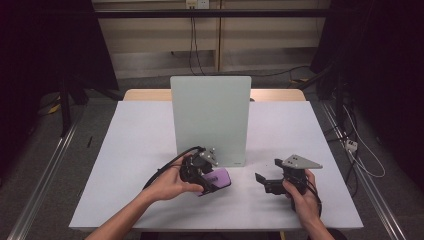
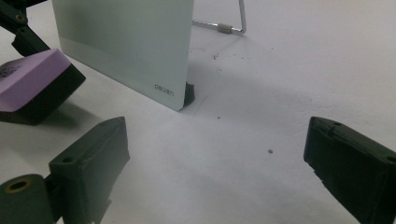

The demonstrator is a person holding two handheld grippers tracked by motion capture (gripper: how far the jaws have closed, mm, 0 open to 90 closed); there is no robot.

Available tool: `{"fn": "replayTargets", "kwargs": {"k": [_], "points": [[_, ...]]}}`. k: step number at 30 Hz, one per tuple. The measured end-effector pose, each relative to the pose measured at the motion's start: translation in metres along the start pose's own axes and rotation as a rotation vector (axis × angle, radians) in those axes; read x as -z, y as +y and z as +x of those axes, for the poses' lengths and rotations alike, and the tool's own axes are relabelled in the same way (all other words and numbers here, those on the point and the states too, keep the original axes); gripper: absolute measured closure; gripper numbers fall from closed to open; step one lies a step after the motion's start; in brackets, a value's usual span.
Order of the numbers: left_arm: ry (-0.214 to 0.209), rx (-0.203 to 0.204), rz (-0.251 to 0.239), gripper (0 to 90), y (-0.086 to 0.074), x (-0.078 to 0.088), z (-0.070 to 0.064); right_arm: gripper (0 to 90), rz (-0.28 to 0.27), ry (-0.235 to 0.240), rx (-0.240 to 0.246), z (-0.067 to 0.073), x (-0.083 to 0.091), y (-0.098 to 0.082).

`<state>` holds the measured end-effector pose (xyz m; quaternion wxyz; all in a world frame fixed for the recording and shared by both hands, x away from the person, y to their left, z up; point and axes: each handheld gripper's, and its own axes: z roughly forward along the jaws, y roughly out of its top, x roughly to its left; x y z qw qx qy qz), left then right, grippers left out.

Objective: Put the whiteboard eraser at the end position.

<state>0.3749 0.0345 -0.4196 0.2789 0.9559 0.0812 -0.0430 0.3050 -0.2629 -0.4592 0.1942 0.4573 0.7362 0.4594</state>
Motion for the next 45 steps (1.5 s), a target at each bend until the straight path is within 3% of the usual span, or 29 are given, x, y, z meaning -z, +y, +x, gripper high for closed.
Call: {"fn": "replayTargets", "kwargs": {"k": [3,5,7,8,11,22,28,29,31,33,36,37,38,40,45], "points": [[-0.004,0.002,0.019,40.8,0.000,-0.003,0.001,6.8,-0.001,0.004,0.004,0.001,0.000,0.000],[-0.013,0.015,-0.005,40.8,-0.001,-0.007,0.001,6.8,-0.001,0.004,0.004,0.001,0.000,0.000],[-0.001,-0.003,0.025,40.8,0.000,-0.006,0.001,6.8,-0.001,0.004,0.004,0.001,0.000,0.000],[0.000,0.007,0.002,40.8,-0.001,-0.009,0.001,6.8,-0.001,0.003,0.002,0.001,0.000,0.000],[0.014,-0.009,0.015,40.8,-0.001,-0.013,-0.001,6.8,0.001,0.006,0.006,0.001,0.001,0.000],[-0.003,0.020,-0.021,40.7,-0.006,-0.017,0.003,6.8,0.000,0.006,0.007,0.001,0.001,0.000],[0.037,-0.007,-0.022,39.5,-0.005,-0.016,0.000,6.8,-0.001,0.005,0.009,0.002,0.000,0.000],[0.019,-0.005,-0.033,38.0,-0.006,-0.017,0.000,6.8,-0.001,0.005,0.008,0.002,0.000,0.000],[0.054,-0.008,-0.027,32.8,-0.006,-0.018,-0.001,6.8,0.000,0.006,0.005,0.002,0.000,0.000],[0.044,-0.006,-0.036,28.6,-0.006,-0.018,0.000,6.8,0.000,0.006,0.007,0.002,0.000,0.000],[0.068,-0.001,-0.042,22.1,-0.005,-0.016,-0.001,6.8,-0.001,0.006,0.007,0.002,0.000,0.000],[0.048,0.006,-0.070,20.6,-0.006,-0.016,-0.001,6.8,-0.001,0.006,0.007,0.002,0.000,0.000],[0.074,0.007,-0.070,19.0,-0.006,-0.016,-0.001,6.8,-0.001,0.006,0.010,0.002,0.000,0.000],[0.081,0.018,-0.085,12.2,-0.006,-0.014,0.000,6.8,0.000,0.007,0.009,0.002,0.000,0.000],[0.098,0.041,-0.128,8.5,-0.006,-0.005,0.002,6.7,0.000,0.005,0.006,0.002,0.000,0.000]]}}
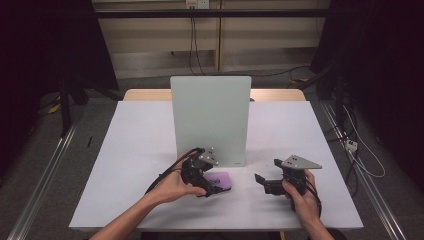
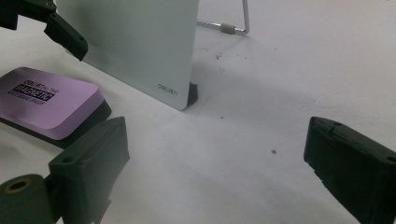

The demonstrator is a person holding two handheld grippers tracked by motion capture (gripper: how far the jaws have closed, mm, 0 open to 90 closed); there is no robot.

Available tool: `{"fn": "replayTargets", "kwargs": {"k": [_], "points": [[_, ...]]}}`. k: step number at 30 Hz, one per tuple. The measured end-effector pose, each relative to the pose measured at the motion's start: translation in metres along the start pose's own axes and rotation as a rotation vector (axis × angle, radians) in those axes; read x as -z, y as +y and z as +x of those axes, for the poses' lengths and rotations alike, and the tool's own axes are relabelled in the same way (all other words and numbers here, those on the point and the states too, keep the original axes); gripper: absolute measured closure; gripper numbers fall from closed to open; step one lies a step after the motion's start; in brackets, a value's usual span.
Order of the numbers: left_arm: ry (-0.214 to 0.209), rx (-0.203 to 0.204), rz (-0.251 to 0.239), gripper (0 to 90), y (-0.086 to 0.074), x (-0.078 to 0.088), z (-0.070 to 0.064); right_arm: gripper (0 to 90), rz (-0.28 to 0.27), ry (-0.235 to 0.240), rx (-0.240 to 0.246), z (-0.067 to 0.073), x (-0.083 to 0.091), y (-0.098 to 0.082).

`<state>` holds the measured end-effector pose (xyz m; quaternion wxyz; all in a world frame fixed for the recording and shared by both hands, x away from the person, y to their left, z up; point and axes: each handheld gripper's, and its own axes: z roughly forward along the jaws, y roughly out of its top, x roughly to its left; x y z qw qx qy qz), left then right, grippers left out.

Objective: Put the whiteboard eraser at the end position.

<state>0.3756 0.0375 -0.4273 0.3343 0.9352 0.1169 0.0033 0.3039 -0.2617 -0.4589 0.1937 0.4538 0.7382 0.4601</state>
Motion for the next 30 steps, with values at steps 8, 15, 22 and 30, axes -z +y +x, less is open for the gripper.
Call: {"fn": "replayTargets", "kwargs": {"k": [8,15,22,30], "points": [[0.091,0.038,-0.083,6.0,-0.004,0.016,0.002,6.7,-0.002,-0.003,-0.002,0.001,0.000,0.000],[0.108,0.085,-0.121,6.1,-0.009,0.027,0.008,6.7,0.002,-0.001,-0.004,0.003,-0.001,0.000],[0.160,0.148,-0.181,5.7,-0.017,0.044,0.013,6.7,0.001,-0.005,-0.004,0.002,-0.001,0.000],[0.227,0.162,-0.211,6.1,-0.028,0.066,0.017,6.7,0.002,-0.005,-0.006,0.003,-0.001,0.000]]}}
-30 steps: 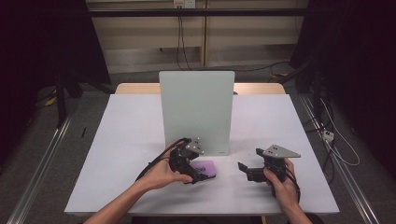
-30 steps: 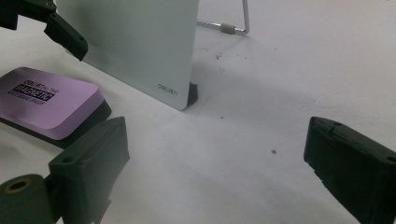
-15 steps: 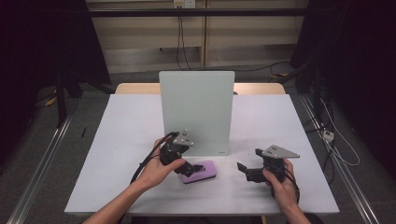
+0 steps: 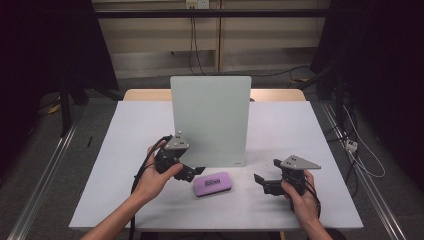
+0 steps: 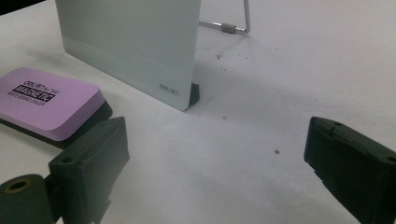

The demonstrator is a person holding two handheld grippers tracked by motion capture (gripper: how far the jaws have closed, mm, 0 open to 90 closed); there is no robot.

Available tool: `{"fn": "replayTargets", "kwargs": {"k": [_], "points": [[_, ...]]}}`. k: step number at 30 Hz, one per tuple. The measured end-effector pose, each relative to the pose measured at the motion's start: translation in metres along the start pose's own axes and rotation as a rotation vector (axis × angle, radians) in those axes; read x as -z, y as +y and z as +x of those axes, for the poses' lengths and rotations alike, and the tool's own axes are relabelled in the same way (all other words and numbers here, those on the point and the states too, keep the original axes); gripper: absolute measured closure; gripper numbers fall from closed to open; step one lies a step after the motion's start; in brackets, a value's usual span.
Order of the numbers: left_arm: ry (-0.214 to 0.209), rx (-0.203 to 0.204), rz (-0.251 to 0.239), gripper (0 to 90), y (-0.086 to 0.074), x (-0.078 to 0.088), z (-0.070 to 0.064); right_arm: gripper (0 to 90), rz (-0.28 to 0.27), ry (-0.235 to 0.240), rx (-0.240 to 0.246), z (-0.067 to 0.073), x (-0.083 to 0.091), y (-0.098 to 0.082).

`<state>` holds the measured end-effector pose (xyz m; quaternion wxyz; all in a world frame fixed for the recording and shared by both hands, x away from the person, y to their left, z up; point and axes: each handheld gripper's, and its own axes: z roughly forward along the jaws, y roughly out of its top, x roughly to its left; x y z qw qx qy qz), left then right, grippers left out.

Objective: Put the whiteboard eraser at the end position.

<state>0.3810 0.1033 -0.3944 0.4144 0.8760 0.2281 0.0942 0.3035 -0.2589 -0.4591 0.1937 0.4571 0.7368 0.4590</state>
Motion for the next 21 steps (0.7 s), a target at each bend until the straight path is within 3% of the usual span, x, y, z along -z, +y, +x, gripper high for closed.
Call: {"fn": "replayTargets", "kwargs": {"k": [11,21], "points": [[0.087,0.039,-0.036,6.2,-0.019,0.022,0.011,6.7,0.004,0.000,0.003,0.000,0.000,0.000],[0.105,0.093,-0.073,6.0,-0.039,0.037,0.017,6.7,0.003,-0.002,0.001,0.000,-0.001,0.000]]}}
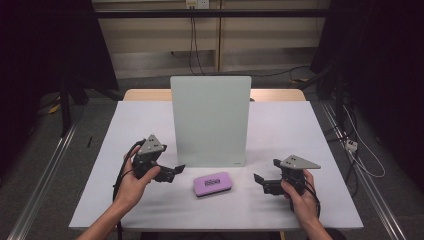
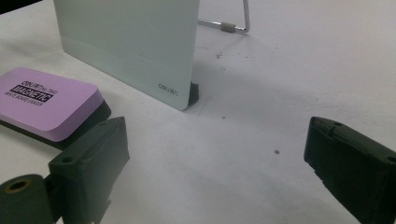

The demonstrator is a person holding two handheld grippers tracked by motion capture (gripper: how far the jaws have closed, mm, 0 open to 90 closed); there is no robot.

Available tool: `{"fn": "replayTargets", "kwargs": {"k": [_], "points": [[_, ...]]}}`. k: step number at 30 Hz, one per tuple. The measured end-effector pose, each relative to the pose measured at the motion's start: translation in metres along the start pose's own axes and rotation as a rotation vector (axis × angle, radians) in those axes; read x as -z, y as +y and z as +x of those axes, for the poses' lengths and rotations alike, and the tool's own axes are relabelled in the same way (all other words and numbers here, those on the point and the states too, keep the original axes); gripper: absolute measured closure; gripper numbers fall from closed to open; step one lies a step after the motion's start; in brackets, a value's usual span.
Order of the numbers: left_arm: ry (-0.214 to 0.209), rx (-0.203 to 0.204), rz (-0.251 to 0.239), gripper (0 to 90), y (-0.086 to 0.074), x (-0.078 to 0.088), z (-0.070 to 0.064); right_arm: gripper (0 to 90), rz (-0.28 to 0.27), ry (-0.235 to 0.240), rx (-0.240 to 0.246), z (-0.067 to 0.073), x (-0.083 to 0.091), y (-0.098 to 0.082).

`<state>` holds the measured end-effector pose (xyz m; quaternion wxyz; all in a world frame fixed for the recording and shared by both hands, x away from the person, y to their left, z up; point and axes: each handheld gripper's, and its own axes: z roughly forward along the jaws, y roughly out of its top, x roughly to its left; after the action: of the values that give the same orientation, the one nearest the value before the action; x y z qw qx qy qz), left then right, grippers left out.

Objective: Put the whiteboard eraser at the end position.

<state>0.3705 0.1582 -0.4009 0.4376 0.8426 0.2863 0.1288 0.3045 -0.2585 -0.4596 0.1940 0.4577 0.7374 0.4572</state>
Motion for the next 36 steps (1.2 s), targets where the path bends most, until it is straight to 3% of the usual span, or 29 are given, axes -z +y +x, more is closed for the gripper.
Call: {"fn": "replayTargets", "kwargs": {"k": [9,15,20,22,26,30,32,36], "points": [[0.036,0.046,-0.007,6.0,-0.018,0.014,0.008,6.7,0.001,0.000,0.001,0.000,0.000,0.000],[0.050,0.052,0.004,6.0,-0.030,0.025,0.008,6.7,0.000,-0.002,0.001,0.000,0.000,0.000],[0.106,0.094,-0.011,5.9,-0.041,0.031,0.010,6.7,0.001,-0.004,0.003,0.000,0.000,0.000],[0.096,0.130,-0.029,6.0,-0.047,0.033,0.013,6.7,0.002,-0.004,0.001,0.000,0.000,0.000],[0.107,0.149,-0.020,5.9,-0.058,0.036,0.014,6.6,0.002,-0.006,0.002,0.000,0.001,-0.001],[0.102,0.161,-0.018,6.0,-0.068,0.037,0.009,6.7,0.001,-0.009,-0.002,-0.001,0.001,-0.001],[0.101,0.141,-0.019,6.0,-0.070,0.039,0.007,6.7,0.000,-0.011,0.003,0.000,0.002,-0.001],[0.116,0.159,-0.036,6.0,-0.070,0.038,0.007,6.6,0.002,-0.014,0.002,-0.001,0.003,-0.002]]}}
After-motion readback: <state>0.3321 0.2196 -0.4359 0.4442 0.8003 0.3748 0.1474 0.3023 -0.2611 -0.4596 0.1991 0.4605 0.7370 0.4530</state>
